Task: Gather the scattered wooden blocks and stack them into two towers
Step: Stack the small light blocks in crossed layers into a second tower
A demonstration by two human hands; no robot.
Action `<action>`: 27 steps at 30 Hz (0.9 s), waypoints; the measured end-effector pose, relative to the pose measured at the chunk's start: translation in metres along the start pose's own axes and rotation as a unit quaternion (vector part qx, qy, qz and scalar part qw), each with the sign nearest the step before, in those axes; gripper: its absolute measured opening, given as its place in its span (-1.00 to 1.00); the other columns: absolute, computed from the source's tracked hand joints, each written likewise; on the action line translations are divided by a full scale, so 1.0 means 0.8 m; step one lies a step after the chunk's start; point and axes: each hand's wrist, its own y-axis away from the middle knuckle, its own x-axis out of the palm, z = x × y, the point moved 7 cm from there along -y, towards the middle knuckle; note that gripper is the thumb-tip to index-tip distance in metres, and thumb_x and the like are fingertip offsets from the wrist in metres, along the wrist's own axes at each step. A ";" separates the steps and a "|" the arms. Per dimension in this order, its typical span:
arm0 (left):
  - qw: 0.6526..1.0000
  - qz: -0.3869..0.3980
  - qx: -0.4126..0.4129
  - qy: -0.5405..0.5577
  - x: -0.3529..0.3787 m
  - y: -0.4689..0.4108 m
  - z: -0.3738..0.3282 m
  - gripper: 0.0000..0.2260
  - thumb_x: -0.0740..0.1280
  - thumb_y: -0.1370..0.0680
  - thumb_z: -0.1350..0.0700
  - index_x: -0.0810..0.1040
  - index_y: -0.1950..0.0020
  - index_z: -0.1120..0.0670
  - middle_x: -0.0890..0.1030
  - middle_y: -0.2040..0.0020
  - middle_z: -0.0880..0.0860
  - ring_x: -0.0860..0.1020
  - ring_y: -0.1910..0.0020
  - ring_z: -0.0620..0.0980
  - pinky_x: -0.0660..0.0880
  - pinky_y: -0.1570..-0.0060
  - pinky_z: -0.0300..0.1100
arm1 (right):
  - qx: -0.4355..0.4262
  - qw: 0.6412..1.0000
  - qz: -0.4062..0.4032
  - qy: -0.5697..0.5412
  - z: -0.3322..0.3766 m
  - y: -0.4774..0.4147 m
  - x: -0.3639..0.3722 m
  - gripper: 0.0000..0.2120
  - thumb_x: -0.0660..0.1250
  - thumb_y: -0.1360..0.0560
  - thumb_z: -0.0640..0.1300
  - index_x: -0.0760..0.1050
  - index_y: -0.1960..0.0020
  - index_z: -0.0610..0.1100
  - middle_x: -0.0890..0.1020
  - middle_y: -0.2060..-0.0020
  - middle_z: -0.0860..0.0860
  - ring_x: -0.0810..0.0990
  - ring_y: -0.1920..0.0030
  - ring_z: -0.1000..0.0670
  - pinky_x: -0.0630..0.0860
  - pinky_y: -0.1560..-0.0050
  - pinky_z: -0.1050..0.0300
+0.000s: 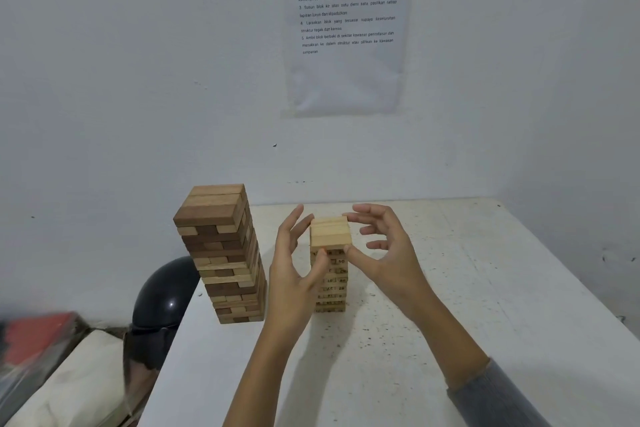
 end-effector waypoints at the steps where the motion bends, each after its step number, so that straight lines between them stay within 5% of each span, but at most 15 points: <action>1: 1.000 0.000 -0.001 -0.005 0.000 -0.003 0.002 -0.46 0.31 -0.57 0.22 0.25 -0.47 -0.17 0.47 -0.35 -0.18 0.34 -0.37 -0.26 0.25 -0.07 -0.64 | 0.003 1.000 -0.002 0.001 -0.002 -0.001 0.001 -0.52 0.48 -0.35 -0.10 0.40 -0.20 0.10 0.59 -0.14 0.22 0.48 -0.11 0.15 0.44 -0.10 0.16; 10: 0.999 0.008 -0.014 -0.039 0.000 -0.008 0.013 -0.50 0.28 -0.60 0.19 0.25 -0.48 -0.11 0.42 -0.38 -0.17 0.31 -0.36 -0.34 0.22 -0.09 -0.65 | 0.027 1.000 -0.007 0.006 -0.018 -0.001 0.010 -0.60 0.46 -0.44 -0.18 0.44 -0.18 0.10 0.55 -0.19 0.20 0.45 -0.20 0.09 0.46 -0.19 0.02; 15: 0.999 -0.004 -0.036 -0.032 0.005 0.001 0.011 -0.54 0.18 -0.65 0.13 0.20 -0.52 -0.13 0.29 -0.40 -0.33 0.22 -0.25 -0.60 0.18 -0.03 -0.71 | 0.059 0.998 -0.008 -0.006 -0.029 0.008 0.011 -0.49 0.44 -0.44 -0.11 0.36 -0.29 0.24 0.41 -0.30 0.13 0.39 -0.25 0.16 0.42 -0.17 0.17; 17: 0.997 -0.015 -0.071 0.016 0.008 0.004 0.011 -0.58 0.11 -0.67 0.08 0.19 -0.52 -0.16 0.26 -0.41 -0.31 0.24 -0.27 -0.53 0.21 -0.04 -0.68 | 0.087 0.995 -0.018 -0.038 -0.033 0.013 0.013 -0.46 0.39 -0.49 -0.15 0.32 -0.35 0.24 0.38 -0.33 0.11 0.39 -0.24 0.17 0.37 -0.09 0.26; 21: 0.984 -0.022 -0.143 0.103 0.019 0.004 0.012 -0.62 -0.04 -0.68 -0.07 0.17 -0.52 -0.20 0.22 -0.43 -0.29 0.17 -0.47 -0.24 0.11 -0.29 -0.30 | 0.129 0.987 -0.002 -0.093 -0.033 0.019 0.032 -0.46 0.20 -0.61 -0.11 0.12 -0.52 0.16 0.24 -0.46 0.15 0.30 -0.29 0.28 0.25 -0.15 0.30; 24: 0.976 -0.009 -0.170 0.137 0.030 0.005 0.009 -0.58 -0.09 -0.66 -0.15 0.14 -0.53 -0.19 0.20 -0.41 -0.31 0.17 -0.37 -0.33 0.12 -0.26 -0.30 | 0.153 0.980 0.024 -0.123 -0.033 0.019 0.050 -0.51 0.02 -0.67 -0.02 -0.04 -0.56 0.15 0.17 -0.36 0.29 0.25 0.06 0.68 0.30 0.16 0.66; 27: 0.971 -0.001 -0.184 0.151 0.037 0.006 0.013 -0.51 -0.10 -0.60 -0.26 0.17 -0.53 -0.23 0.19 -0.47 -0.29 0.20 -0.41 -0.30 0.16 -0.26 -0.26 | 0.171 0.969 0.053 -0.168 -0.033 0.017 0.066 -0.49 -0.10 -0.62 0.21 0.15 -0.54 0.10 0.32 -0.39 0.28 0.41 0.04 0.59 0.39 0.19 0.59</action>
